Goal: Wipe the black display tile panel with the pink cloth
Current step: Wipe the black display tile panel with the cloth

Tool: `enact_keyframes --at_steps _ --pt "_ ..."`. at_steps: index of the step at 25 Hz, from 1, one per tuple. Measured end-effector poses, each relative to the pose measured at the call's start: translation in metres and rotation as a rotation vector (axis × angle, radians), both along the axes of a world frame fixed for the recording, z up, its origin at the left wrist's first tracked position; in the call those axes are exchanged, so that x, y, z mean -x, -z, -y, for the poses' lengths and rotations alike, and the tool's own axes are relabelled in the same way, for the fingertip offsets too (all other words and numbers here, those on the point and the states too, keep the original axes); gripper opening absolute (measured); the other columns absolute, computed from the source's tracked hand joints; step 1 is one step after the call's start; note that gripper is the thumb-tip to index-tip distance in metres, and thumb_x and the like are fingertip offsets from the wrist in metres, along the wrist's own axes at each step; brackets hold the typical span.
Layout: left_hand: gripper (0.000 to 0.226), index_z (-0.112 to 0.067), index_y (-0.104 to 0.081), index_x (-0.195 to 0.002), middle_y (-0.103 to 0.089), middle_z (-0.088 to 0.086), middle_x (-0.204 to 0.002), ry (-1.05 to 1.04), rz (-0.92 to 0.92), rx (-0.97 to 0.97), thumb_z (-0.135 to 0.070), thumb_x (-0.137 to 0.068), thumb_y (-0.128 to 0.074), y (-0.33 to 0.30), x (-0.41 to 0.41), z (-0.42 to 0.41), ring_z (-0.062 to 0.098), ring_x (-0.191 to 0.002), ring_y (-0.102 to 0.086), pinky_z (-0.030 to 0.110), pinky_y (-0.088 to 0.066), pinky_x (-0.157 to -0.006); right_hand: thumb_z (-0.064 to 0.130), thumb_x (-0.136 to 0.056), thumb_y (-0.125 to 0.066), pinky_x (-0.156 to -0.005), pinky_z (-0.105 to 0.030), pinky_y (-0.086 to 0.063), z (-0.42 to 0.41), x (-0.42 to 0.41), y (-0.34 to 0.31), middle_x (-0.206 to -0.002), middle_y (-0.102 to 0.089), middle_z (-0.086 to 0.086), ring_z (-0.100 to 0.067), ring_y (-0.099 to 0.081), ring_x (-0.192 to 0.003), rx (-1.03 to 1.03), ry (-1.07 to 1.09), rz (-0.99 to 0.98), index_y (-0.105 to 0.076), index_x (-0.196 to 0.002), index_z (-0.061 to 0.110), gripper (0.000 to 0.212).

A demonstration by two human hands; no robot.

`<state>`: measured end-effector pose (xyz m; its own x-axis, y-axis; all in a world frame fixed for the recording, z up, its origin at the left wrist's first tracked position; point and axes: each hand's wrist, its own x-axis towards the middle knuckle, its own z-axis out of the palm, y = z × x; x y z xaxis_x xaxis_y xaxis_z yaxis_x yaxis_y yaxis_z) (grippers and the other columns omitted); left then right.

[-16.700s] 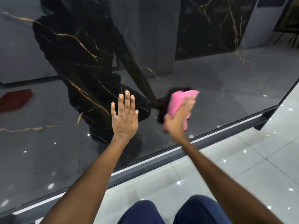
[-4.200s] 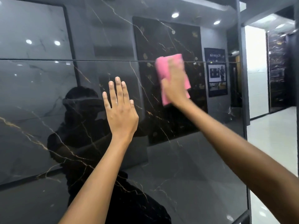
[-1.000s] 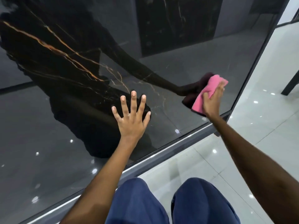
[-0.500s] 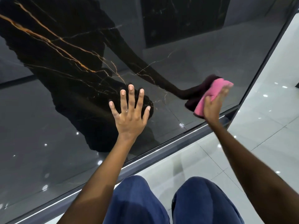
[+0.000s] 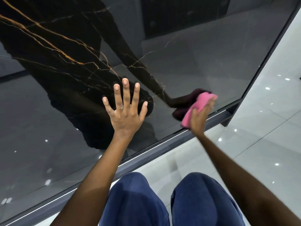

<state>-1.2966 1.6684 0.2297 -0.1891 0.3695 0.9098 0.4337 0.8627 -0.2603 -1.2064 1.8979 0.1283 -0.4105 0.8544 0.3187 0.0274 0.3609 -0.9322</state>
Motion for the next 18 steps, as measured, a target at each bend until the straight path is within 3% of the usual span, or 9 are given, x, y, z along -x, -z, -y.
enact_keyframes --at_steps 2,3,4,7,9,11,14,16,18 --pt "0.081 -0.02 0.005 -0.152 0.022 0.009 -0.157 -0.001 0.01 0.0 -0.057 -0.095 -0.037 0.0 -0.001 -0.001 0.027 -0.145 0.019 0.053 0.007 -0.114 -0.001 -0.084 -0.043 -0.109 -0.027 -0.033 -0.073 0.001 -0.012 -0.148 -0.033 -0.022 -0.033 -0.038 -0.134 0.36 0.204 -0.034 -0.021 -0.147 0.002 0.067" --pt "0.08 -0.02 0.005 -0.152 0.023 0.009 -0.157 0.001 0.016 -0.008 -0.057 -0.095 -0.037 -0.001 -0.002 -0.001 0.027 -0.145 0.019 0.053 0.007 -0.114 0.001 -0.082 -0.043 -0.096 -0.028 -0.046 -0.086 0.006 -0.007 -0.14 -0.044 -0.021 -0.033 -0.05 -0.122 0.519 0.227 -0.057 -0.028 -0.144 0.004 0.064" --pt "0.08 -0.02 0.005 -0.152 0.023 0.009 -0.157 0.004 0.016 -0.015 -0.057 -0.095 -0.037 -0.001 -0.002 -0.001 0.027 -0.145 0.02 0.053 0.008 -0.114 0.006 -0.082 -0.044 -0.089 -0.027 -0.049 -0.071 0.008 -0.006 -0.137 -0.046 -0.02 -0.031 -0.054 -0.116 0.589 0.232 -0.041 -0.03 -0.143 0.003 0.062" --pt "0.081 -0.02 0.005 -0.152 0.023 0.009 -0.157 -0.006 0.002 -0.008 -0.056 -0.094 -0.039 -0.003 0.001 -0.001 0.027 -0.145 0.02 0.052 0.008 -0.114 0.026 -0.087 -0.046 -0.114 -0.038 -0.029 0.049 0.017 0.026 -0.152 -0.026 -0.018 -0.029 -0.032 -0.138 0.554 0.144 -0.026 -0.019 -0.146 -0.002 0.071" --pt "0.081 -0.02 0.004 -0.152 0.022 0.009 -0.157 0.008 -0.002 -0.011 -0.056 -0.094 -0.039 -0.002 0.001 -0.001 0.027 -0.145 0.019 0.052 0.008 -0.114 0.012 -0.092 -0.047 -0.118 -0.034 -0.017 0.097 0.016 0.044 -0.157 -0.011 -0.017 -0.027 -0.018 -0.143 0.516 0.046 0.05 -0.006 -0.148 -0.002 0.072" --pt "0.081 -0.019 0.004 -0.153 0.021 0.01 -0.157 0.026 -0.012 -0.023 -0.056 -0.094 -0.04 0.0 0.002 -0.002 0.027 -0.145 0.018 0.052 0.007 -0.114 0.006 -0.091 -0.045 -0.118 -0.036 -0.018 0.061 0.012 0.036 -0.155 -0.016 -0.019 -0.03 -0.022 -0.142 0.514 0.035 0.067 -0.01 -0.148 -0.003 0.066" --pt "0.08 -0.019 0.004 -0.153 0.021 0.01 -0.157 0.025 -0.007 0.008 -0.055 -0.094 -0.039 -0.005 0.002 -0.003 0.027 -0.145 0.018 0.052 0.006 -0.114 0.016 -0.079 -0.044 -0.11 -0.047 -0.033 -0.026 0.001 -0.011 -0.144 -0.036 -0.021 -0.034 -0.039 -0.132 0.464 0.171 0.074 -0.026 -0.143 -0.001 0.069" --pt "0.076 -0.02 -0.005 -0.153 0.018 0.007 -0.158 0.038 0.044 -0.01 -0.051 -0.094 -0.042 -0.012 -0.006 -0.003 0.024 -0.146 0.016 0.052 0.004 -0.114 0.013 -0.08 -0.043 -0.115 -0.046 -0.025 -0.026 0.001 -0.061 -0.153 -0.023 -0.019 -0.031 -0.027 -0.14 0.289 0.153 0.03 -0.018 -0.148 0.001 0.073" --pt "0.066 -0.022 -0.023 -0.149 0.005 0.004 -0.16 0.15 0.148 -0.121 -0.039 -0.091 -0.051 -0.022 -0.02 -0.009 0.018 -0.147 0.012 0.051 0.001 -0.114 0.005 -0.085 -0.043 -0.12 -0.042 -0.008 0.019 0.001 -0.109 -0.158 0.003 -0.011 -0.027 -0.005 -0.147 -0.037 0.048 -0.047 -0.006 -0.149 0.008 0.074"
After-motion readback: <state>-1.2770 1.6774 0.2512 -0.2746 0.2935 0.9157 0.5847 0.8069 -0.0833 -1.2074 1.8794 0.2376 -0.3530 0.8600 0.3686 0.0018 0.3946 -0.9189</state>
